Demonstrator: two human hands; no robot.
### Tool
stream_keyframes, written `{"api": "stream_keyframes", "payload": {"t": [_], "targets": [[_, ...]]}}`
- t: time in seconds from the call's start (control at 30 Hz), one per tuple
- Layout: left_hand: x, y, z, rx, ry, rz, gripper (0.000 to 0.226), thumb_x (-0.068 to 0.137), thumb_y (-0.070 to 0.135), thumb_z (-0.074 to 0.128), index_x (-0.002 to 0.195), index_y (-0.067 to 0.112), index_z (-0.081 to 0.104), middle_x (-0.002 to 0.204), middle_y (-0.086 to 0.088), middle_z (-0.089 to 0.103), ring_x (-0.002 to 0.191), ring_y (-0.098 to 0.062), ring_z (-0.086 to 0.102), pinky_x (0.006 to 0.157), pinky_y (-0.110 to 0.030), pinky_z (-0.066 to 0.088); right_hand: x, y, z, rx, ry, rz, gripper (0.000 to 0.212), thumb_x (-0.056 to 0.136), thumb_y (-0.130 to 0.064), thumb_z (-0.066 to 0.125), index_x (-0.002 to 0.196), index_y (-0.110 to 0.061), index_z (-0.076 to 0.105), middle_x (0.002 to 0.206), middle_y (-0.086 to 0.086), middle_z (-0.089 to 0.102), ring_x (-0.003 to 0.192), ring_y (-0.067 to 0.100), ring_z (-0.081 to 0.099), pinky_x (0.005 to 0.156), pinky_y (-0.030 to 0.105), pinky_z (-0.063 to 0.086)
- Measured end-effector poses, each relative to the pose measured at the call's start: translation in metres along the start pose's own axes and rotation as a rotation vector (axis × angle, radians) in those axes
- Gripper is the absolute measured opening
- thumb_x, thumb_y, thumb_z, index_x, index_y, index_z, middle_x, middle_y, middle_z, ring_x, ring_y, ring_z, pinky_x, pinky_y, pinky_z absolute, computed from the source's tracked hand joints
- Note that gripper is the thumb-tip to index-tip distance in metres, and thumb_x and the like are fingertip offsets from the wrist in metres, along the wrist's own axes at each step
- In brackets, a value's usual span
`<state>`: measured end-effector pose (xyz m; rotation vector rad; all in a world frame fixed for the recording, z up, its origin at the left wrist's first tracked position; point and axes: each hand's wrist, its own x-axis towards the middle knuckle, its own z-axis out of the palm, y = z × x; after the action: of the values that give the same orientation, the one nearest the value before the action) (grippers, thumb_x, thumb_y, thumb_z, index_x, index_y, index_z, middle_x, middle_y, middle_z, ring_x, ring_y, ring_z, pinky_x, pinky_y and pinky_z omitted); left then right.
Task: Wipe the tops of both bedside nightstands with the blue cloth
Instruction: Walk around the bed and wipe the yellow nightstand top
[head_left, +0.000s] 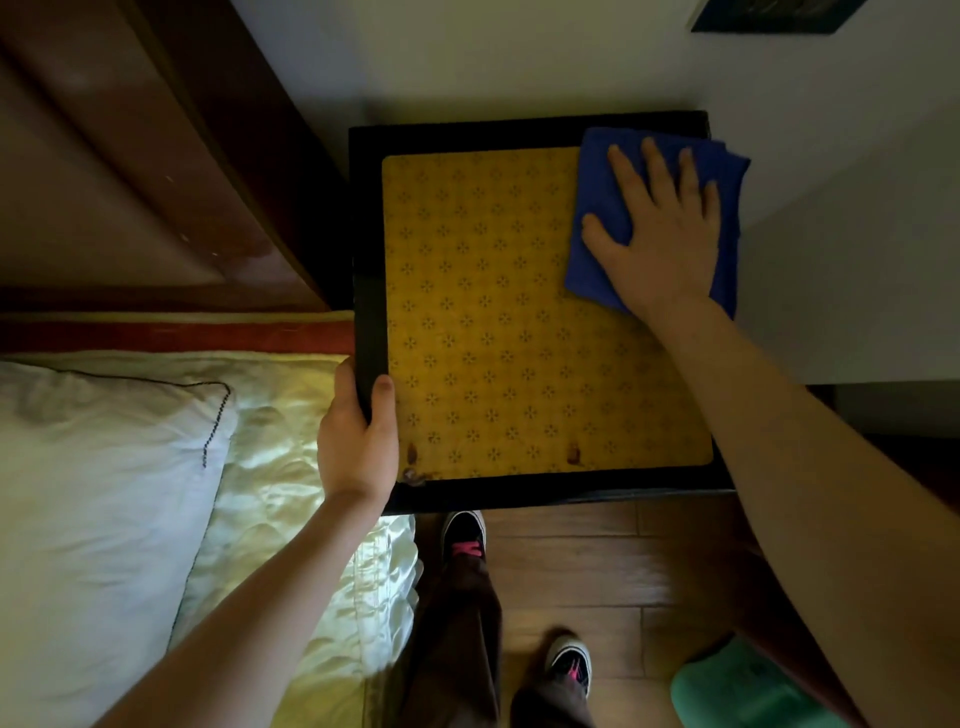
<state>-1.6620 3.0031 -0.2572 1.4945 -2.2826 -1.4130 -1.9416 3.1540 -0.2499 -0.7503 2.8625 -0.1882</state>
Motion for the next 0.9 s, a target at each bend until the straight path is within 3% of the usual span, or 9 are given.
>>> {"api": "stream_keyframes", "payload": {"t": [0.2,0.37,0.47,0.67,0.8,0.9], "targets": [[-0.001,0.002,-0.002,-0.014,-0.005,-0.024,0.02,0.099,0.036,0.039,0.114,0.027,0.049,0.056,0.002,0.048,0.039,-0.009,0.043,0.042,-0.028,0.032,-0.086,-0.044,0.015,-0.026,-0.037,-0.14,0.07,0.09,-0.064,0.03,0.153,-0.035,0.017,0.162,0.0,0.017,0.149,0.034,0.01,0.119,0.054,0.009],[0.0,0.001,-0.003,-0.036,-0.002,-0.066,0.03,0.096,0.044,0.034,0.12,0.032,0.048,0.093,0.0,0.068,0.077,-0.023,0.063,0.056,-0.033,0.043,-0.186,-0.093,0.041,-0.021,-0.118,-0.3,0.071,0.09,-0.061,0.037,0.153,-0.036,0.017,0.163,-0.003,0.015,0.15,0.029,0.007,0.12,0.053,0.01],[-0.001,0.002,-0.004,-0.092,-0.008,-0.104,0.028,0.098,0.04,0.031,0.116,0.034,0.051,0.095,0.0,0.068,0.08,-0.024,0.063,0.057,-0.032,0.037,-0.214,-0.106,0.05,-0.025,-0.104,-0.346,0.067,0.09,-0.058,0.04,0.151,-0.036,0.024,0.161,-0.004,0.021,0.15,0.028,0.012,0.119,0.054,0.015],[-0.001,0.0,-0.005,-0.278,0.014,-0.145,0.036,0.096,0.041,0.028,0.116,0.034,0.057,0.102,0.011,0.068,0.089,-0.009,0.062,0.068,-0.033,0.044,-0.137,-0.146,0.048,-0.027,-0.074,-0.404,0.065,0.091,-0.058,0.036,0.151,-0.037,0.025,0.161,-0.004,0.023,0.149,0.029,0.015,0.119,0.053,0.011],[-0.002,-0.002,-0.005,-0.345,0.015,-0.164,0.035,0.097,0.042,0.028,0.108,0.026,0.058,0.088,0.007,0.064,0.08,-0.016,0.057,0.066,-0.038,0.041,-0.054,-0.173,0.043,-0.052,-0.06,-0.395,0.066,0.09,-0.061,0.03,0.151,-0.038,0.022,0.161,-0.004,0.02,0.149,0.029,0.013,0.12,0.052,0.007],[-0.002,-0.005,-0.006,-0.365,0.007,-0.157,0.037,0.095,0.044,0.028,0.106,0.025,0.058,0.088,-0.005,0.063,0.084,-0.026,0.058,0.074,-0.046,0.045,-0.016,-0.183,0.038,-0.053,-0.063,-0.391,0.066,0.09,-0.062,0.027,0.151,-0.039,0.021,0.162,-0.005,0.018,0.15,0.028,0.01,0.12,0.051,0.006]]}}
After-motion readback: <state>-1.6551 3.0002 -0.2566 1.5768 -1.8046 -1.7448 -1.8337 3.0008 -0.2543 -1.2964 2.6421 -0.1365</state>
